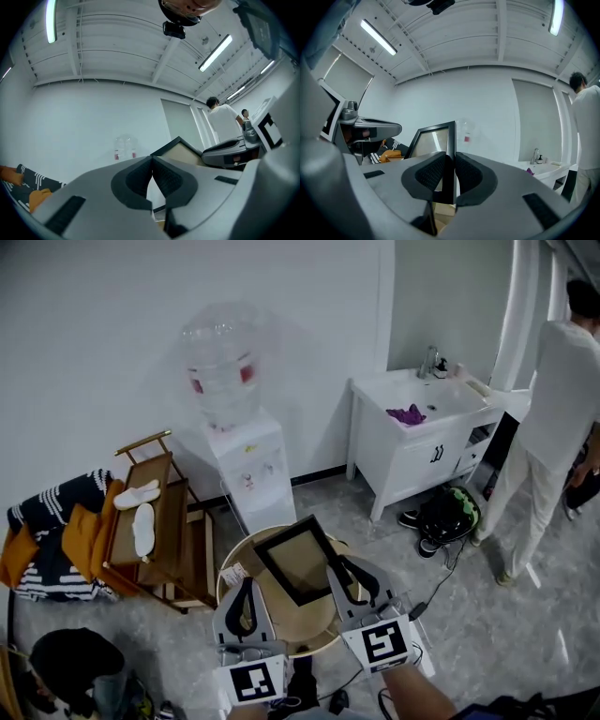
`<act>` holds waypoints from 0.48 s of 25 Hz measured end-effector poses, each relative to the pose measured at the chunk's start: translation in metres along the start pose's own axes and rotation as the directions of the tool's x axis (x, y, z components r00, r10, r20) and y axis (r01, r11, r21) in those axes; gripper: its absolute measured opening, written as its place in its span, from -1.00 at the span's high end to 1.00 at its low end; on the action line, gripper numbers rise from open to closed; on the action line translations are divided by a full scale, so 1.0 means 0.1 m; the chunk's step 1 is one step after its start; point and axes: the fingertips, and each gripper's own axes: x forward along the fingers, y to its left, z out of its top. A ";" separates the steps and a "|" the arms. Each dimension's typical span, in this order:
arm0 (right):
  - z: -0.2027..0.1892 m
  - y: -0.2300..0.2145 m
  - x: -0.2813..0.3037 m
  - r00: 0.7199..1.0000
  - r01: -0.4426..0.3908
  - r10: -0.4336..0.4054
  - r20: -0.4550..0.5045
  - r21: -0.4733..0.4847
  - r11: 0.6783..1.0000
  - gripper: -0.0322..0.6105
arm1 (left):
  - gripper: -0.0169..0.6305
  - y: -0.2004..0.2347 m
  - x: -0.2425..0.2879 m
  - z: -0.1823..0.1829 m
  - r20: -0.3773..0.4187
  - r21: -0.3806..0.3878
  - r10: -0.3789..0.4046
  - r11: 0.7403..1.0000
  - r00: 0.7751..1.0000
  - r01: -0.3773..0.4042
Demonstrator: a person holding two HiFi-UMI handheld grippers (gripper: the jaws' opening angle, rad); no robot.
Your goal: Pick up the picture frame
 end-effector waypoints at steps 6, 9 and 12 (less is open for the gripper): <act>0.44 -0.09 -0.28 0.996 0.015 -0.012 0.091 -0.033 0.999 0.64 | 0.90 -0.12 -0.13 0.44 0.084 0.033 0.016 0.999 0.996 -0.019; 0.60 -0.10 -0.37 0.993 0.018 -0.011 0.122 -0.056 0.998 0.65 | 0.90 -0.16 -0.19 0.63 0.118 0.052 0.021 0.998 0.993 -0.027; 0.74 -0.12 -0.46 0.988 0.028 -0.017 0.151 -0.070 0.997 0.65 | 0.90 -0.22 -0.25 0.77 0.144 0.067 0.020 0.997 0.989 -0.030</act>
